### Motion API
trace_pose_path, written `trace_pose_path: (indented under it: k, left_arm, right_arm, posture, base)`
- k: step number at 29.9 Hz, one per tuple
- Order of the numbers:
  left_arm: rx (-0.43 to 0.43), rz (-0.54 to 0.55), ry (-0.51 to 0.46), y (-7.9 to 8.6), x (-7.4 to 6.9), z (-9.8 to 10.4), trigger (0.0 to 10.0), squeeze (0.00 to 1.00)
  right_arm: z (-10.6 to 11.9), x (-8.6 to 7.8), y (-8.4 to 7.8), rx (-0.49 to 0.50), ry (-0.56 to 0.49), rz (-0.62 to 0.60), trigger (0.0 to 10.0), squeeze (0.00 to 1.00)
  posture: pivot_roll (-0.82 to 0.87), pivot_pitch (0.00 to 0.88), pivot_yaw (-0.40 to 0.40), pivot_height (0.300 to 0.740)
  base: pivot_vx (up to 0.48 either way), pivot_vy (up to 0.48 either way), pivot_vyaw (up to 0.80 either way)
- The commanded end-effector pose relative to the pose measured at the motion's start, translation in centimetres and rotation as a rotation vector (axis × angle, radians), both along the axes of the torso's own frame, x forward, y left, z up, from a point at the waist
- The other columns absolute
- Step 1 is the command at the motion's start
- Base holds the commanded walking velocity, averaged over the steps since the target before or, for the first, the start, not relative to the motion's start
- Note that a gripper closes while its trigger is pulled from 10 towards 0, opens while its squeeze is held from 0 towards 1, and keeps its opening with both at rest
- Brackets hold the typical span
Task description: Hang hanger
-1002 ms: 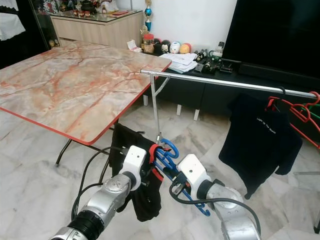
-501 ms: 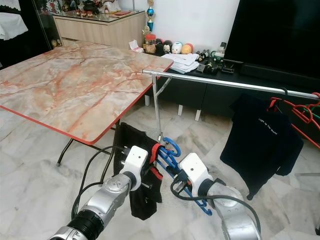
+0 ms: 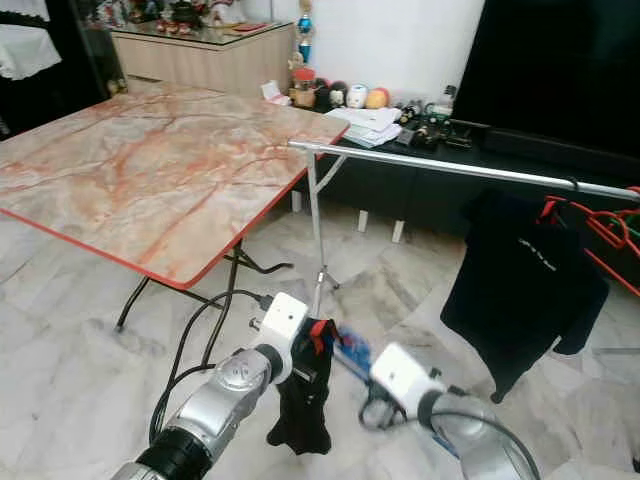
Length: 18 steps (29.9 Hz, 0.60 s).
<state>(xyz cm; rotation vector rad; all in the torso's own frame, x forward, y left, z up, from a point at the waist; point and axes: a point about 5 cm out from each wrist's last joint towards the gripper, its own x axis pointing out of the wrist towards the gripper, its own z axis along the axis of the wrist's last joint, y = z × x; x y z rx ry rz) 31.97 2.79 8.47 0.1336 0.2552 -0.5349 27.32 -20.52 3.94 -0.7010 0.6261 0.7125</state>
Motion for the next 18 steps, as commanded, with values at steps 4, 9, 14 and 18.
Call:
trace_pose_path:
  k: [4, 9, 14, 18]
  left_arm:
    - [0.034, 0.005, -0.017, 0.4, 0.0, 0.2, 0.0, 0.00]
    - [0.116, 0.043, 0.025, 1.5, 0.1, -0.8, 0.0, 0.00]
    - [0.235, 0.004, 0.102, 2.9, -0.4, -2.3, 0.0, 0.00]
    - [0.329, 0.001, 0.111, 3.9, -0.5, -3.0, 0.0, 0.00]
  right_arm:
    - [-1.6, -1.7, -1.0, -0.082, 0.125, 0.095, 0.0, 0.00]
    - [-1.0, -2.8, -1.5, -0.103, 0.202, 0.239, 0.0, 0.00]
    - [1.2, -1.1, -3.3, -0.204, 0.125, 0.222, 0.0, 0.00]
    - [2.9, -0.1, -3.8, -0.227, 0.076, 0.205, 0.0, 0.00]
  posture:
    - [0.10, 0.000, 0.008, 0.740]
    - [0.10, 0.000, 0.010, 0.740]
    - [0.10, 0.000, 0.013, 0.740]
    - [0.10, 0.000, 0.016, 0.740]
  base:
    - [0.000, 0.000, 0.00]
    - [0.000, 0.000, 0.00]
    - [0.000, 0.000, 0.00]
    - [0.000, 0.000, 0.00]
